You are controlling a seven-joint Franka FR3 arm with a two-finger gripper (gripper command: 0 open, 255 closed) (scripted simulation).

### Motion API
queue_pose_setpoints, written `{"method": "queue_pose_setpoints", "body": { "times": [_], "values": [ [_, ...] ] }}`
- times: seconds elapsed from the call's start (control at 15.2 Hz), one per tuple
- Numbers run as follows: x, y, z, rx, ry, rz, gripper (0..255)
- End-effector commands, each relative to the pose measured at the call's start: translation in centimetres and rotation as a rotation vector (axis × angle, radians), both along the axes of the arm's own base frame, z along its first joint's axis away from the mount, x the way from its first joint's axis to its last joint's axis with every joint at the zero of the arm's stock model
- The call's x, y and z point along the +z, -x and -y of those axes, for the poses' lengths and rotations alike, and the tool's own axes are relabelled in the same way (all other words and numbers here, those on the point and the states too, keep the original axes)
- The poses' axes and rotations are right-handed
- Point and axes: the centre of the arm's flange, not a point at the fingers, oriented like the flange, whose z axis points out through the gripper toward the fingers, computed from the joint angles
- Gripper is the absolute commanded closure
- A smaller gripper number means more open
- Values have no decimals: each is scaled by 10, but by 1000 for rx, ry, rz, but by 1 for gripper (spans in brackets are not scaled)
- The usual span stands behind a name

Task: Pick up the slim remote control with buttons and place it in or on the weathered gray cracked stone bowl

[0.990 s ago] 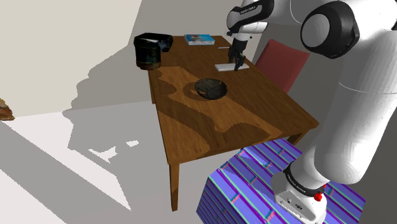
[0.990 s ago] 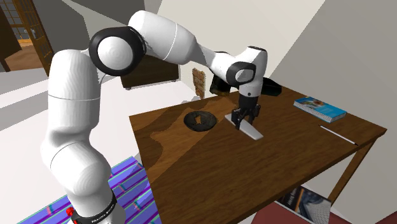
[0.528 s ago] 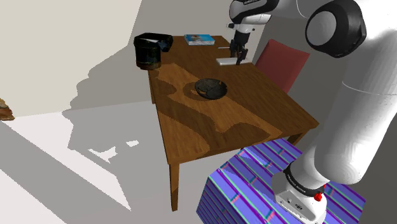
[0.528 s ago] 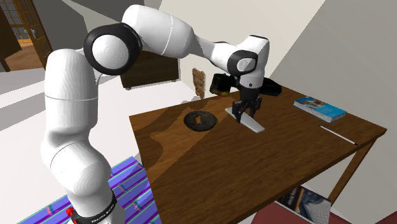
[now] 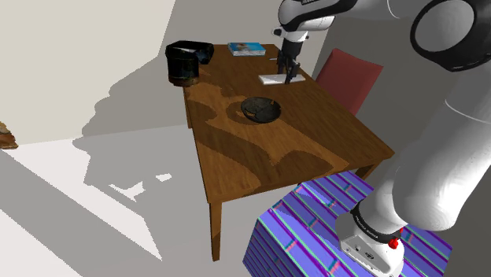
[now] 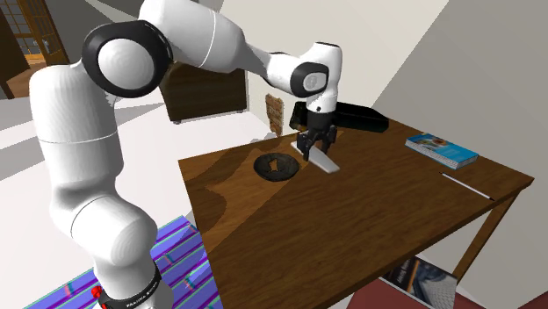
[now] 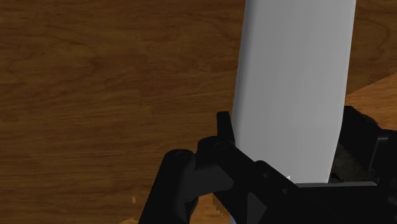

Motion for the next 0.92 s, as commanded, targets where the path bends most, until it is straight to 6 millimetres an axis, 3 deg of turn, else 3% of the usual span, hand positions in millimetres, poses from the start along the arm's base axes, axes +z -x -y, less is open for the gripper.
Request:
{"method": "queue_pose_setpoints", "body": {
  "times": [0.0,0.59,0.86],
  "values": [
    [-1,6,-27,-1,0,0,255],
    [0,35,-141,-1,0,0,255],
    [-21,35,-141,-1,0,0,255]
  ]
}}
